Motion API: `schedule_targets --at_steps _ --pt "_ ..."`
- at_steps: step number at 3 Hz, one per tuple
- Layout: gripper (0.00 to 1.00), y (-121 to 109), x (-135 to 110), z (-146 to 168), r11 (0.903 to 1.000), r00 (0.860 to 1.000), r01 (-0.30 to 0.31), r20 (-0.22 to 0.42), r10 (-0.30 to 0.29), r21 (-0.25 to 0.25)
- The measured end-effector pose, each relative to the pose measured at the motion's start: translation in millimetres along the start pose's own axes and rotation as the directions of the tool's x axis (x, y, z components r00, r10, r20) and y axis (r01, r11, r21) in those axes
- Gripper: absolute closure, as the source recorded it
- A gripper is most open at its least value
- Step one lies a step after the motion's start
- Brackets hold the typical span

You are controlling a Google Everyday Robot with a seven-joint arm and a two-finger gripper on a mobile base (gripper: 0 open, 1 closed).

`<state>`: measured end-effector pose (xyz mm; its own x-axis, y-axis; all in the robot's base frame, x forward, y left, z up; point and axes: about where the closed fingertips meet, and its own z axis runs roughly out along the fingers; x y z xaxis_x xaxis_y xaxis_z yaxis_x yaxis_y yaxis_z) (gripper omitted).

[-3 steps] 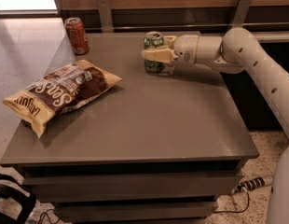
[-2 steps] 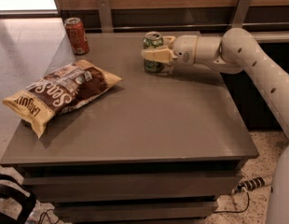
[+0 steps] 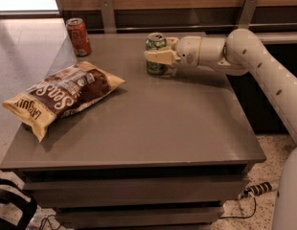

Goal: Pick green can

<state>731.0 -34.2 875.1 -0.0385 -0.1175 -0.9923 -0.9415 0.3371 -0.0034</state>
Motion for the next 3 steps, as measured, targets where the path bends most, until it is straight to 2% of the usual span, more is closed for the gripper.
schedule_targets --at_steps 1,2,3 --pt "1.0 0 0 0 1.0 1.0 0.0 0.0 0.0 0.0" --pt "1.0 11 -11 1 0.9992 0.999 0.04 -0.012 -0.04 0.005" --pt "1.0 23 -32 -8 0.995 0.996 0.094 -0.005 -0.094 0.034"
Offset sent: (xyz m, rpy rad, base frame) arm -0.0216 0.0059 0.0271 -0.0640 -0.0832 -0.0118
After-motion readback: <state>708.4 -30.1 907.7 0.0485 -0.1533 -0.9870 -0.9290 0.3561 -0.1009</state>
